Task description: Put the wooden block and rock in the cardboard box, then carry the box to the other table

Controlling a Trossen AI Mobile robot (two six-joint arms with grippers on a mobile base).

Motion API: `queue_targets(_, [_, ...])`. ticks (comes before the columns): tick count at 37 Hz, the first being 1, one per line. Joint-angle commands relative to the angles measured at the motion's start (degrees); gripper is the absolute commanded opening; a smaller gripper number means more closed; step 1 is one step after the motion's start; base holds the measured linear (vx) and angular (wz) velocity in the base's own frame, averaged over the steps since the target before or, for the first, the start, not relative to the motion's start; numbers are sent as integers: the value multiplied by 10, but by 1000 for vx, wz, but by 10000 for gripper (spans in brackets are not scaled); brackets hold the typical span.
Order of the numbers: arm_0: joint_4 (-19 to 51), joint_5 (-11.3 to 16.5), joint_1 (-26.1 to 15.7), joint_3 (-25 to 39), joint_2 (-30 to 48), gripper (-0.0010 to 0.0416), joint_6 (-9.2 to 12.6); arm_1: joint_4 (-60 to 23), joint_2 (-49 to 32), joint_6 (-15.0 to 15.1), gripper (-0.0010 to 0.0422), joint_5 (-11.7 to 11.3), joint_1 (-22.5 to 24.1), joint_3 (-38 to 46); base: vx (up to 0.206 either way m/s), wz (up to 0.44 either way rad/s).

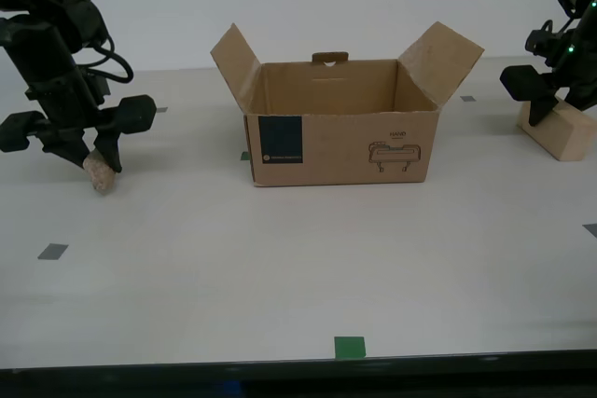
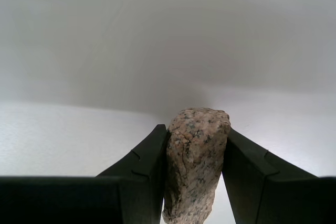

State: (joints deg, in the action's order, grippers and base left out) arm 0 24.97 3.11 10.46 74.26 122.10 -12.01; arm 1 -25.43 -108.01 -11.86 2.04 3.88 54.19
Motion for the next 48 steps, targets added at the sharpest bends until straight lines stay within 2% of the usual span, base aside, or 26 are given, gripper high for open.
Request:
queue_targets(1, [17,0,0,8,-4,-1,1,0,19,-2,-1,2,0,0,0,0])
queue_targets(19, [29,0,-1,11,-56,-1,5,-17,95,-2,-1,2,0,11,0,0])
queue_targets(35, [49,0,-4,11,-114,-1,7,-73,95,24,-1,2,2,105,0,0])
queue_targets(42, [51,0,-7,11,-153,-1,13,-96,95,45,-1,2,18,156,0,0])
queue_targets(48, [52,1,-9,11,-193,-1,15,-100,99,46,-1,2,35,197,0,0])
